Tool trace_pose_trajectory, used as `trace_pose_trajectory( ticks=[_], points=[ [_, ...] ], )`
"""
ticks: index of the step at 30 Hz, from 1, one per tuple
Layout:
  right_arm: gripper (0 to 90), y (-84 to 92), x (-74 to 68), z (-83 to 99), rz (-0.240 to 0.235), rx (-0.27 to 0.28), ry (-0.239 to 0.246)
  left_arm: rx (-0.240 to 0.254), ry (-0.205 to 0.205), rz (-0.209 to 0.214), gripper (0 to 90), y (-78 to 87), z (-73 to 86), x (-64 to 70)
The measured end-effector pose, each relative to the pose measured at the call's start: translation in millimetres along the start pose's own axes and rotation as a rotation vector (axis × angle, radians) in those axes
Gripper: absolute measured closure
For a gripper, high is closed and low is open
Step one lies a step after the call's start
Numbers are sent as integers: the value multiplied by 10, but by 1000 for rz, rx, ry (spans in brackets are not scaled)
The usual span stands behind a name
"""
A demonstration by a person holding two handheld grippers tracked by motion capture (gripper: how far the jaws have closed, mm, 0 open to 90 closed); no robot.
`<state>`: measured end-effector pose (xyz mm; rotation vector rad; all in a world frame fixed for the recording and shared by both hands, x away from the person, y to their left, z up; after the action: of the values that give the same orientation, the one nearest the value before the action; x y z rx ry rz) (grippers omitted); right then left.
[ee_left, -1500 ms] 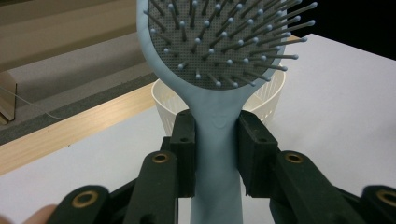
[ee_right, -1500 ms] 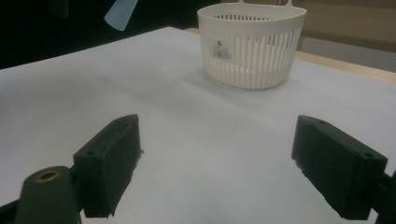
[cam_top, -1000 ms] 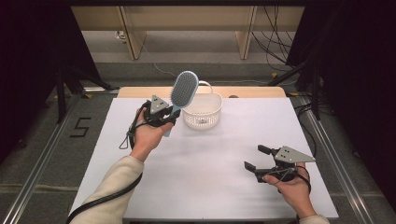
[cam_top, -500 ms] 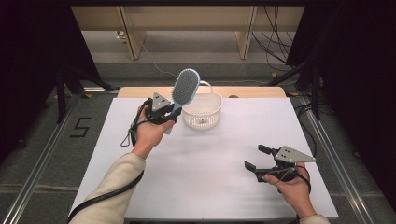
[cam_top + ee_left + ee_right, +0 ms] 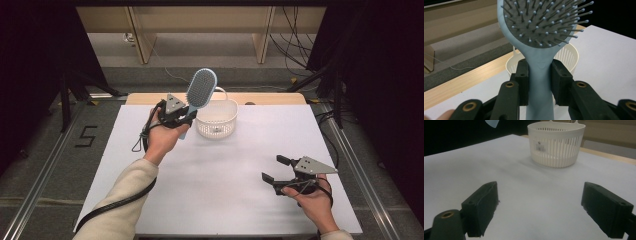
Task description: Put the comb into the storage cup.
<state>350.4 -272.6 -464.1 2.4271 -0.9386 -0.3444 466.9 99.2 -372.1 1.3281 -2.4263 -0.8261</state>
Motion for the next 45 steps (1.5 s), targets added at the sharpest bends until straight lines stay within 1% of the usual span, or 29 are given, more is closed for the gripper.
trace_pose_trajectory(
  ticks=[10, 27, 40, 43, 45],
  points=[
    [152, 0, 1, -1, 2, 3, -1, 8, -6, -10, 699, -29, -74, 8],
    [152, 1, 2, -1, 2, 7, -2, 21, -11, -8, 699, -85, -193, 29],
    [152, 3, 5, -2, 0, 9, 2, 27, -11, -4, 698, -119, -230, 34],
    [152, 3, 3, -2, 0, 9, 1, 37, -5, -5, 699, -132, -230, 34],
    [152, 3, 3, -3, 0, 8, 2, 33, -4, -3, 699, -143, -234, 35]
  ],
)
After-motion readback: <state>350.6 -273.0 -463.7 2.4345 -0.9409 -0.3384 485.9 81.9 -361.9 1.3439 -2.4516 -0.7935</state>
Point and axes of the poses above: each handheld gripper's, and its own axes: y roughly backward along the jaws, z roughly out of its underside, x roughly to its right, the point moved 1 cm from there along -y, roughly forward along the jaws, and after that the axes turned 13 degrees about -x, right-handed, at the moved point
